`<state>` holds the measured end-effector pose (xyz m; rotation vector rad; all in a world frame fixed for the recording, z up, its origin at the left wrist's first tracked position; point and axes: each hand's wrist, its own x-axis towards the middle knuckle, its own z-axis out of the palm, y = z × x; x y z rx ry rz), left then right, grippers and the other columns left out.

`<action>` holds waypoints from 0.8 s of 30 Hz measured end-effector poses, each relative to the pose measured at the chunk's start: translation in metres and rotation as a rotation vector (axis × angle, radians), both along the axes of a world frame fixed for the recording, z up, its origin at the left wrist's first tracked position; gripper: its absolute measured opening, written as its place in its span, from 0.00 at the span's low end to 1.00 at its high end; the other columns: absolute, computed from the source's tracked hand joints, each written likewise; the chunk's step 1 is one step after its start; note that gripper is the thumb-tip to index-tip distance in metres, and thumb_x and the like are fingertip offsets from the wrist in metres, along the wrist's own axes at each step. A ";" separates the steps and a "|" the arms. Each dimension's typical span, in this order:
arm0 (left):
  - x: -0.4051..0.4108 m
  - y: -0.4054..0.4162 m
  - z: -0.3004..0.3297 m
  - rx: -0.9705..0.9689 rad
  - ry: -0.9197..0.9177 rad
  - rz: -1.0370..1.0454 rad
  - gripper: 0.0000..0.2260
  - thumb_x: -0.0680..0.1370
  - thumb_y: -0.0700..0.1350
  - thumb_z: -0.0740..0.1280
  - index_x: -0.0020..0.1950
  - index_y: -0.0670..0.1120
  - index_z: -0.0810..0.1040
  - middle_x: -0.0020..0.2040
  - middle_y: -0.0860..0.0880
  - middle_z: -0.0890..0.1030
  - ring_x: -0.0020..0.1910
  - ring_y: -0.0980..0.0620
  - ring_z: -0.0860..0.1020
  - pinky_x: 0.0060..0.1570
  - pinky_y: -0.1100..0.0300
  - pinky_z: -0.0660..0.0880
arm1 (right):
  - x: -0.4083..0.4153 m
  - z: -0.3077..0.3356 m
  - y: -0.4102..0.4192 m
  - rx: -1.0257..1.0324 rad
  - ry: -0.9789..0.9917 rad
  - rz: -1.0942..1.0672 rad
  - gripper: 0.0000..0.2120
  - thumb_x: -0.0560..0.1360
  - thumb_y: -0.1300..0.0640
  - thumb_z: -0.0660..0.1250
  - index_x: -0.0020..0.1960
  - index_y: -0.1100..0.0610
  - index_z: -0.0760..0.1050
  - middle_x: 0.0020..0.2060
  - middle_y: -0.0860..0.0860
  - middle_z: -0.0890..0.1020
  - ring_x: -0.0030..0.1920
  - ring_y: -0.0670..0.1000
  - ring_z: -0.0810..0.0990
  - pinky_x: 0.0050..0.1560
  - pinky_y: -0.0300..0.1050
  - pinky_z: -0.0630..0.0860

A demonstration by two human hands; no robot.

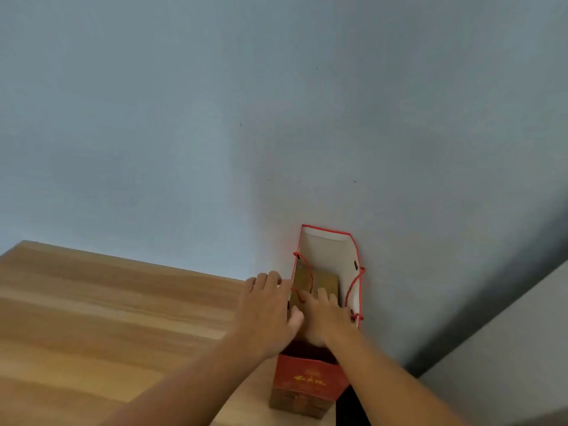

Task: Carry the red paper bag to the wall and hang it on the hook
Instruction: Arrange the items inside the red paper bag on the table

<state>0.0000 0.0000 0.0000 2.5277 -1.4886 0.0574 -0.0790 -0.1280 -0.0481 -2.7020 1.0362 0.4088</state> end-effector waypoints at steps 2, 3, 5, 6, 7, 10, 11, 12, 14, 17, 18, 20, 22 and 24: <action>-0.001 -0.001 -0.002 -0.008 0.006 -0.012 0.25 0.75 0.58 0.49 0.65 0.49 0.73 0.61 0.48 0.77 0.59 0.48 0.72 0.64 0.50 0.71 | 0.001 0.000 -0.001 -0.018 0.035 0.012 0.35 0.77 0.50 0.68 0.79 0.48 0.57 0.72 0.56 0.65 0.72 0.61 0.64 0.67 0.66 0.66; -0.001 -0.002 -0.005 -0.011 -0.007 -0.019 0.26 0.75 0.58 0.48 0.65 0.49 0.73 0.61 0.48 0.77 0.59 0.48 0.72 0.65 0.50 0.70 | 0.001 -0.001 0.000 -0.046 0.056 0.024 0.33 0.78 0.50 0.67 0.79 0.49 0.58 0.72 0.57 0.65 0.72 0.61 0.64 0.68 0.67 0.65; -0.001 -0.003 -0.009 -0.014 -0.008 -0.028 0.25 0.75 0.58 0.49 0.65 0.49 0.72 0.61 0.48 0.77 0.59 0.48 0.72 0.65 0.51 0.70 | 0.002 -0.001 0.001 -0.143 0.078 0.034 0.30 0.78 0.47 0.65 0.78 0.49 0.61 0.71 0.56 0.67 0.72 0.60 0.64 0.69 0.67 0.62; 0.000 -0.004 -0.011 -0.018 -0.005 -0.028 0.24 0.76 0.58 0.50 0.65 0.49 0.72 0.61 0.48 0.77 0.59 0.49 0.72 0.65 0.51 0.70 | 0.004 -0.001 0.002 -0.197 0.081 0.044 0.28 0.78 0.46 0.64 0.77 0.49 0.63 0.71 0.56 0.68 0.71 0.60 0.65 0.69 0.66 0.61; 0.001 -0.004 -0.013 -0.022 -0.005 -0.025 0.24 0.76 0.58 0.50 0.64 0.49 0.72 0.61 0.49 0.77 0.59 0.49 0.73 0.65 0.51 0.71 | 0.005 0.001 0.003 -0.235 0.081 0.046 0.27 0.78 0.45 0.63 0.76 0.50 0.64 0.71 0.56 0.68 0.71 0.60 0.65 0.68 0.66 0.61; 0.002 -0.004 -0.016 -0.031 -0.012 -0.024 0.25 0.75 0.59 0.49 0.64 0.49 0.72 0.60 0.49 0.77 0.59 0.49 0.73 0.64 0.51 0.71 | 0.008 -0.003 0.002 -0.201 0.090 0.007 0.28 0.78 0.45 0.64 0.76 0.51 0.64 0.71 0.56 0.66 0.71 0.60 0.64 0.68 0.66 0.62; 0.002 -0.004 -0.016 -0.035 -0.012 -0.023 0.25 0.75 0.59 0.49 0.64 0.49 0.72 0.60 0.49 0.77 0.58 0.49 0.73 0.64 0.51 0.71 | 0.008 -0.005 0.001 -0.165 0.096 -0.017 0.29 0.78 0.45 0.65 0.76 0.51 0.63 0.71 0.56 0.66 0.71 0.60 0.64 0.68 0.67 0.62; 0.002 -0.004 -0.017 -0.041 -0.017 -0.028 0.25 0.75 0.58 0.49 0.64 0.49 0.72 0.60 0.49 0.77 0.58 0.49 0.73 0.63 0.51 0.71 | 0.009 -0.008 0.001 -0.115 0.103 -0.041 0.30 0.78 0.46 0.66 0.77 0.51 0.62 0.71 0.56 0.66 0.71 0.61 0.64 0.68 0.68 0.63; 0.002 -0.002 -0.017 -0.047 -0.017 -0.033 0.24 0.75 0.57 0.49 0.63 0.49 0.73 0.58 0.49 0.77 0.57 0.48 0.72 0.62 0.50 0.71 | 0.010 -0.013 0.001 -0.014 0.118 -0.087 0.32 0.77 0.48 0.68 0.77 0.51 0.61 0.69 0.56 0.66 0.70 0.61 0.65 0.66 0.66 0.66; 0.004 0.001 -0.017 -0.050 -0.016 -0.038 0.23 0.75 0.57 0.49 0.62 0.49 0.73 0.57 0.48 0.77 0.56 0.48 0.73 0.62 0.50 0.72 | 0.008 -0.010 0.004 0.046 0.116 -0.103 0.28 0.77 0.53 0.68 0.75 0.52 0.66 0.67 0.57 0.69 0.67 0.61 0.69 0.63 0.60 0.73; 0.004 0.001 -0.017 -0.048 -0.013 -0.043 0.23 0.75 0.57 0.49 0.62 0.49 0.73 0.57 0.48 0.77 0.56 0.48 0.73 0.61 0.50 0.72 | 0.007 -0.005 0.006 0.041 0.111 -0.090 0.25 0.77 0.56 0.69 0.72 0.54 0.69 0.65 0.57 0.71 0.65 0.61 0.72 0.60 0.57 0.76; 0.005 0.002 -0.018 -0.044 -0.019 -0.045 0.24 0.75 0.57 0.48 0.62 0.49 0.73 0.58 0.49 0.77 0.56 0.48 0.73 0.61 0.50 0.72 | 0.005 0.009 0.008 0.028 0.088 -0.063 0.17 0.77 0.62 0.70 0.64 0.58 0.75 0.59 0.58 0.77 0.58 0.60 0.79 0.49 0.50 0.77; 0.007 0.001 -0.016 -0.044 -0.027 -0.049 0.24 0.75 0.58 0.49 0.63 0.49 0.73 0.59 0.49 0.77 0.57 0.48 0.73 0.62 0.50 0.72 | 0.006 0.035 0.006 0.009 0.066 -0.044 0.11 0.77 0.65 0.69 0.59 0.60 0.78 0.54 0.58 0.82 0.54 0.59 0.83 0.44 0.48 0.76; 0.009 -0.001 -0.013 -0.054 -0.025 -0.044 0.24 0.76 0.60 0.50 0.65 0.50 0.72 0.60 0.49 0.77 0.58 0.48 0.73 0.63 0.50 0.71 | 0.012 0.075 -0.003 -0.033 -0.004 -0.032 0.11 0.78 0.64 0.67 0.60 0.62 0.79 0.53 0.58 0.84 0.53 0.59 0.84 0.46 0.48 0.77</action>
